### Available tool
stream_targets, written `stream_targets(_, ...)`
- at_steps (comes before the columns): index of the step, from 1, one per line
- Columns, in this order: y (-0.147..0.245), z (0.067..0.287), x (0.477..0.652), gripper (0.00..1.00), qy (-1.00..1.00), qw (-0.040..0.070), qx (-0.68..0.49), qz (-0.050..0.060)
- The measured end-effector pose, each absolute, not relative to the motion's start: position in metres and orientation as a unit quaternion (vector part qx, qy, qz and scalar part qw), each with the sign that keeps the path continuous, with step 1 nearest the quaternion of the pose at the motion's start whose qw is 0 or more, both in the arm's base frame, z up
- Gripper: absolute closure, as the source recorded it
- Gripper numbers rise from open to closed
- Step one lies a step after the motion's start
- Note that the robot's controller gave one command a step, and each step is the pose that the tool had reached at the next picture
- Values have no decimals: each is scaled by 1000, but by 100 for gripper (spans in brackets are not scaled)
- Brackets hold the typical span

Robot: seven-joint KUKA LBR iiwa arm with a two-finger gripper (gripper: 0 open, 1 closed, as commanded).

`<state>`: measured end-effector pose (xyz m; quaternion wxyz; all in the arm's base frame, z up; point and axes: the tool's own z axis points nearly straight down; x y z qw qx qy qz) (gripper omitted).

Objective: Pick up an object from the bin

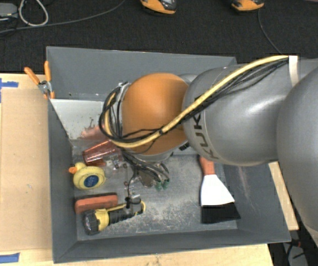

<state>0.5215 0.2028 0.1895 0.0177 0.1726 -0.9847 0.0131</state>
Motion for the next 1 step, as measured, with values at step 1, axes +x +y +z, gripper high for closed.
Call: stream_targets(1,195,244,533,0,-981,15,195,12)
